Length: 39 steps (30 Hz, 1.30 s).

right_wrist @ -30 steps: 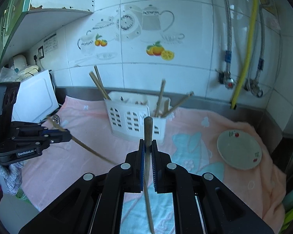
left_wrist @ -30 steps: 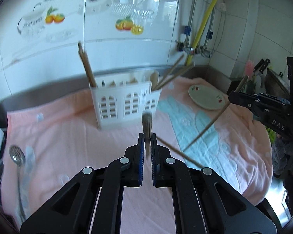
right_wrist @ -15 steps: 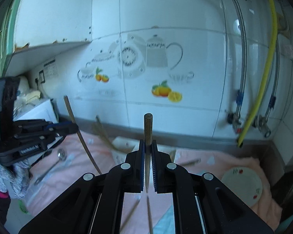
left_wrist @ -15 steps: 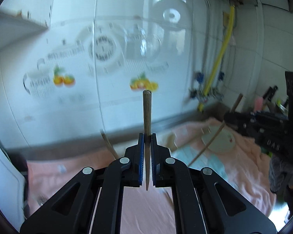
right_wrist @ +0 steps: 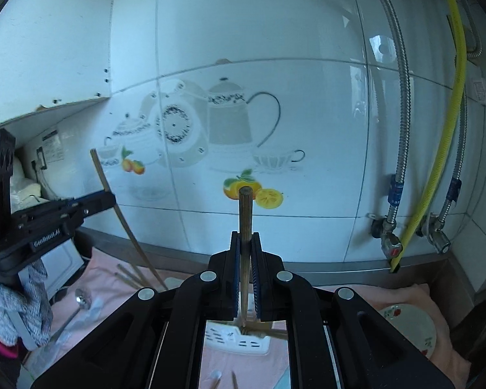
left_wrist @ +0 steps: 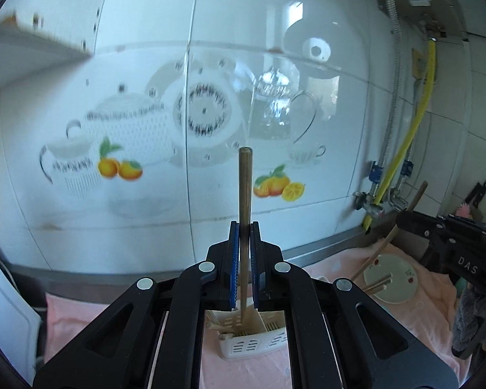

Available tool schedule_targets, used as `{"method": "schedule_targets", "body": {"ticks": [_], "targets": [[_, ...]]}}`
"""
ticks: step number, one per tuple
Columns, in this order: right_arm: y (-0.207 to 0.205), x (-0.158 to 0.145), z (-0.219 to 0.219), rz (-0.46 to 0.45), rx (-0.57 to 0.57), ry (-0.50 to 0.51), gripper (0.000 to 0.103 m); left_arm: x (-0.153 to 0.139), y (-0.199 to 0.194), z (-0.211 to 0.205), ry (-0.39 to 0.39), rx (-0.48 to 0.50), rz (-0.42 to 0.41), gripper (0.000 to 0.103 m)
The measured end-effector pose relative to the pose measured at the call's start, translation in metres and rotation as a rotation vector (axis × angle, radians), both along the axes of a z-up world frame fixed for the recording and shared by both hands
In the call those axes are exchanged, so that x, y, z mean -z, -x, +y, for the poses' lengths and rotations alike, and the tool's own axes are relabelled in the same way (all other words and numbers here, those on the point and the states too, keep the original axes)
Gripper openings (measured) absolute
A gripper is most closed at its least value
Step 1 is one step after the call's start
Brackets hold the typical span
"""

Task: Organize utensils
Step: 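Lower the chopsticks into the caddy and open both tools, then withdraw both open tools from the caddy toward the two loose chopsticks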

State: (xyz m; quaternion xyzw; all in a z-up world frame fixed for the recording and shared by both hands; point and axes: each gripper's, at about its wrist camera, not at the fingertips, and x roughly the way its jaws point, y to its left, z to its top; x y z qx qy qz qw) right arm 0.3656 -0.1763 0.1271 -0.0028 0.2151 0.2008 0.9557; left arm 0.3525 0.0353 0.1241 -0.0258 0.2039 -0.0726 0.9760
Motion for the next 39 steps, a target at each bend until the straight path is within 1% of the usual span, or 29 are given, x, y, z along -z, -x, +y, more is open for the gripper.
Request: {"method": "schedule_targets", "body": {"ticks": [4,11,18,23,24,26,29,30,31,32,33,34,36,37,38,39], "targets": [[-0.011,0.016,0.002,0.023,0.012,0.017,0.007,0.021,-0.008,0.004,0.035,0.0,0.041,0.005],[-0.018,0.039,0.004,0.063,0.004,0.049,0.007,0.039,-0.013,0.002,0.024,0.009,0.094,0.006],[-0.02,0.054,0.005,0.093,0.002,0.063,0.007,0.045,-0.012,0.0,0.012,0.011,0.114,0.006],[-0.018,0.055,0.002,0.1,0.006,0.055,0.007,0.044,-0.008,0.0,0.015,0.012,0.117,0.009],[-0.017,0.054,0.001,0.098,0.008,0.054,0.007,0.044,-0.007,0.001,0.017,0.012,0.116,0.011],[-0.013,0.051,-0.002,0.088,0.008,0.051,0.008,0.041,-0.001,0.001,0.017,0.009,0.109,0.027],[-0.005,0.043,-0.007,0.072,0.013,0.044,0.018,0.036,0.009,0.0,0.009,0.012,0.091,0.03],[0.0,0.04,-0.009,0.063,0.015,0.04,0.02,0.034,0.015,-0.001,0.011,0.015,0.084,0.033],[0.005,0.037,-0.012,0.052,0.017,0.035,0.021,0.033,0.02,-0.001,0.01,0.014,0.077,0.041],[0.009,0.034,-0.014,0.046,0.017,0.03,0.026,0.032,0.027,-0.001,0.006,0.009,0.066,0.047],[0.015,0.032,-0.018,0.039,0.017,0.023,0.031,0.031,0.033,-0.002,0.002,0.009,0.058,0.047],[0.022,0.029,-0.021,0.028,0.019,0.019,0.032,0.03,0.037,-0.002,0.001,0.013,0.054,0.047],[0.034,0.026,-0.026,0.015,0.013,0.017,0.033,0.03,0.05,-0.002,-0.002,0.016,0.047,0.052],[0.039,0.025,-0.028,0.009,0.013,0.016,0.038,0.031,0.056,-0.002,-0.003,0.014,0.044,0.057],[0.048,0.024,-0.031,-0.001,0.014,0.015,0.046,0.032,0.064,-0.003,-0.006,0.016,0.038,0.062],[0.054,0.023,-0.033,-0.007,0.011,0.015,0.05,0.034,0.072,-0.003,-0.011,0.013,0.03,0.065]]}}
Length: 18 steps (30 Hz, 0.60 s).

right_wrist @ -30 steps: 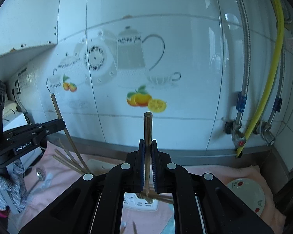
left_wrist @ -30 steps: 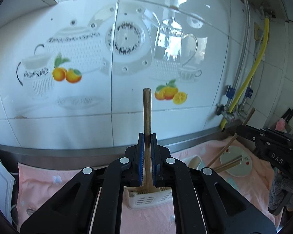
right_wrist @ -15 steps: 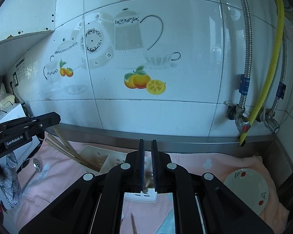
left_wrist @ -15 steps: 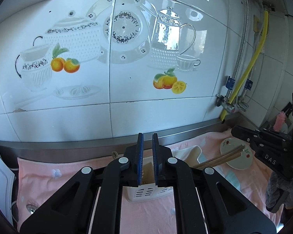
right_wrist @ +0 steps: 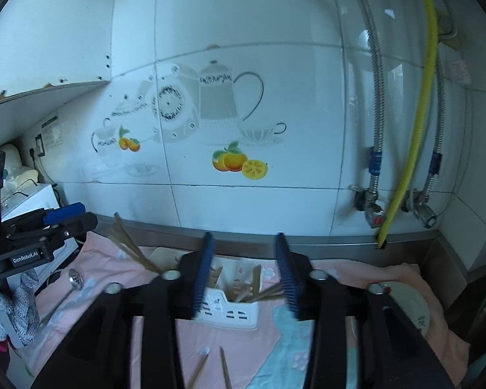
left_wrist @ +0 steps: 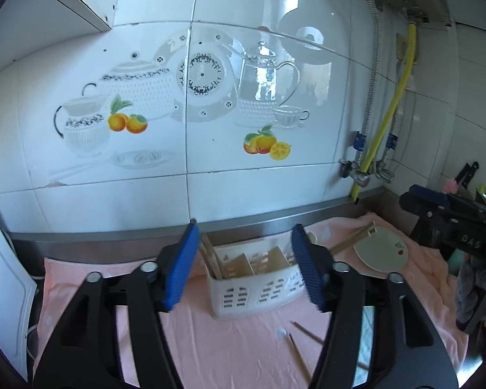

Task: Organize utensils
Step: 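Withdraw both open tools from the caddy toward the two loose chopsticks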

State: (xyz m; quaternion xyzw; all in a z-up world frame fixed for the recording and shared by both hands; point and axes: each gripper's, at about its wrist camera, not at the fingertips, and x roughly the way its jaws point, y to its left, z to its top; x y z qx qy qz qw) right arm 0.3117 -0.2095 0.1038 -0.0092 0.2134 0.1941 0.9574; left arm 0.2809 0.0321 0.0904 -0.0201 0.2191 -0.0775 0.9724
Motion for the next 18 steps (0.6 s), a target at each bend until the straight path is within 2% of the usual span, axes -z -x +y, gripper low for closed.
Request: {"method": "schedule_targets", "body": {"ticks": [2,5,11,18], "targets": [[0.015,0.001,-0.005,-0.006,-0.007,0.0,0.051,0.003,0.011,-0.001,-0.008,-0.004,-0.007,0.071],[0.034,0.007,-0.01,-0.004,-0.019,0.004,0.058,0.01,0.027,-0.001,-0.008,-0.006,-0.007,0.08],[0.065,0.03,-0.017,0.022,-0.045,-0.004,0.059,0.024,0.053,0.001,-0.002,-0.017,0.0,0.091],[0.094,0.071,-0.02,0.064,-0.055,0.038,0.064,0.046,0.076,0.002,-0.014,-0.037,0.006,0.096]]}}
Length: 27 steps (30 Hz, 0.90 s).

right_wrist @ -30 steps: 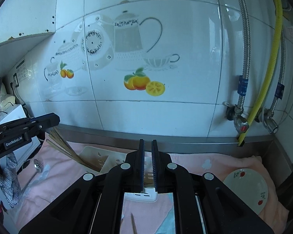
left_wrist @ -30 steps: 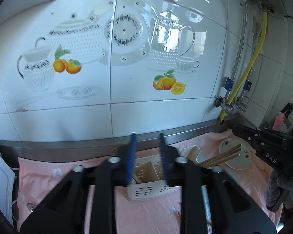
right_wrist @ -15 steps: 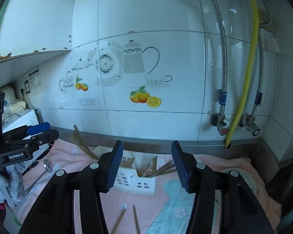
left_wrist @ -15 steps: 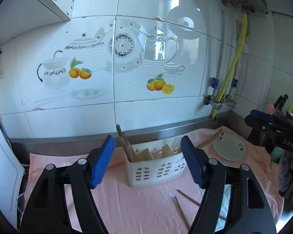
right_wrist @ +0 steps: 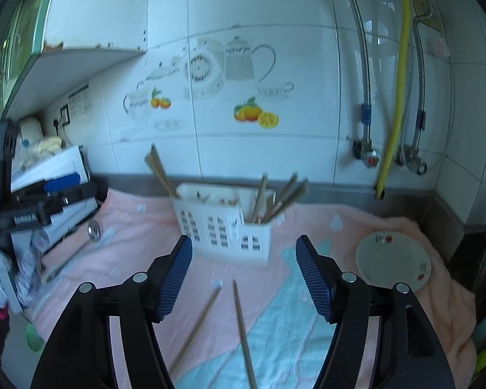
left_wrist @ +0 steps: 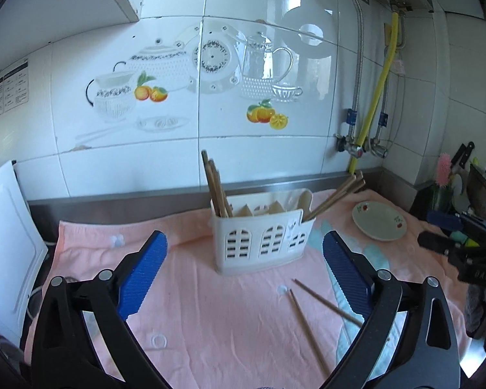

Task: Organize utensils
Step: 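Withdraw both open tools from the caddy toward the two loose chopsticks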

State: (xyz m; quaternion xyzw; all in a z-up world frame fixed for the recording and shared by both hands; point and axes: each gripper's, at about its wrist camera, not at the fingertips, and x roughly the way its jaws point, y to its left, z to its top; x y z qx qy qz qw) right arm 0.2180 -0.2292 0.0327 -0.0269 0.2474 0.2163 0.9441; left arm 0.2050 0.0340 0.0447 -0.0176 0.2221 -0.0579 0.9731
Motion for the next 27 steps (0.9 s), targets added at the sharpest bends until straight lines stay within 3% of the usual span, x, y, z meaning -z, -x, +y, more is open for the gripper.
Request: {"method": "schedule_targets", "body": {"ticks": [12,17,25,27], "targets": [[0.027,0.084,-0.007,0.122,-0.005,0.067,0.064,0.045,0.027,0.006,0.034,-0.023,0.062,0.097],[0.028,0.117,-0.004,0.186,-0.023,0.089,0.057,0.063,0.035,0.012,0.052,-0.048,0.095,0.097],[0.02,0.144,-0.002,0.244,-0.036,0.106,0.052,0.087,0.046,0.024,0.076,-0.082,0.147,0.097],[0.018,0.149,-0.001,0.256,-0.04,0.112,0.045,0.092,0.047,0.026,0.082,-0.089,0.157,0.097]]}}
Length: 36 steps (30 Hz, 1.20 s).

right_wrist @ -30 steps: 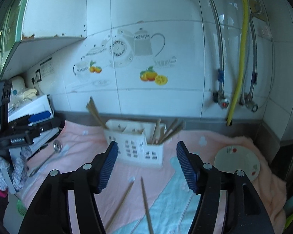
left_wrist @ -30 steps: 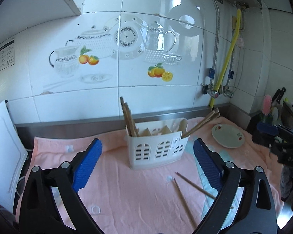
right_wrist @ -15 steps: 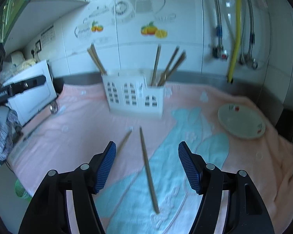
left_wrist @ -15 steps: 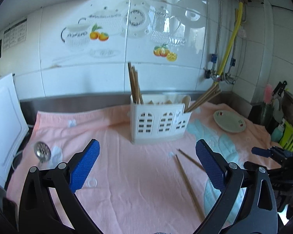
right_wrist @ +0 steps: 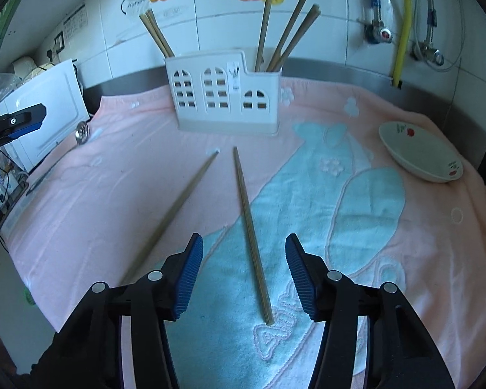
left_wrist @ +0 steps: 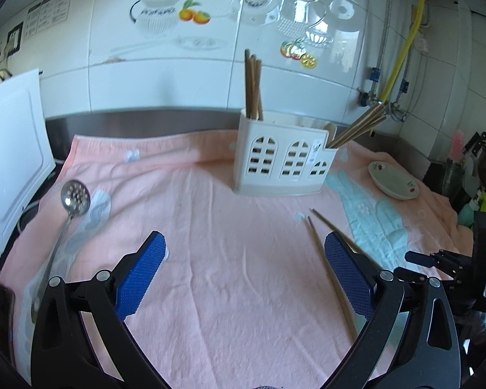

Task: Organize utensils
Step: 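Withdraw both open tools from the caddy toward the two loose chopsticks, then close the right tool on a chopstick while the left tool grasps the other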

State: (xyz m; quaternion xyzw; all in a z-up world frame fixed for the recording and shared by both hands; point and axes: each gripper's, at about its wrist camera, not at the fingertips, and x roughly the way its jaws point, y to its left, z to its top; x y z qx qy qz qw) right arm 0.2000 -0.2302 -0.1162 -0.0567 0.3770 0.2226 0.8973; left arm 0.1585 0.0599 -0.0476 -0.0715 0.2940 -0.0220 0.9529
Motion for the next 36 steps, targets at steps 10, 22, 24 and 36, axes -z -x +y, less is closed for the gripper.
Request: {"method": "schedule_targets", "body": {"ticks": [10,22,24,36], "targets": [[-0.012,0.018,0.006,0.047,-0.012,0.022,0.023,0.02,0.006,-0.003,0.009,0.007,0.041,0.097],[-0.023,0.031,0.008,0.07,-0.019,0.072,0.013,0.037,0.01,-0.019,0.016,0.055,0.084,0.096],[-0.025,0.033,0.009,0.072,-0.025,0.083,0.012,0.039,0.011,-0.022,0.022,0.064,0.089,0.096],[-0.028,0.033,0.018,0.074,-0.046,0.153,0.007,0.053,0.009,-0.048,0.045,0.138,0.142,0.086]]}}
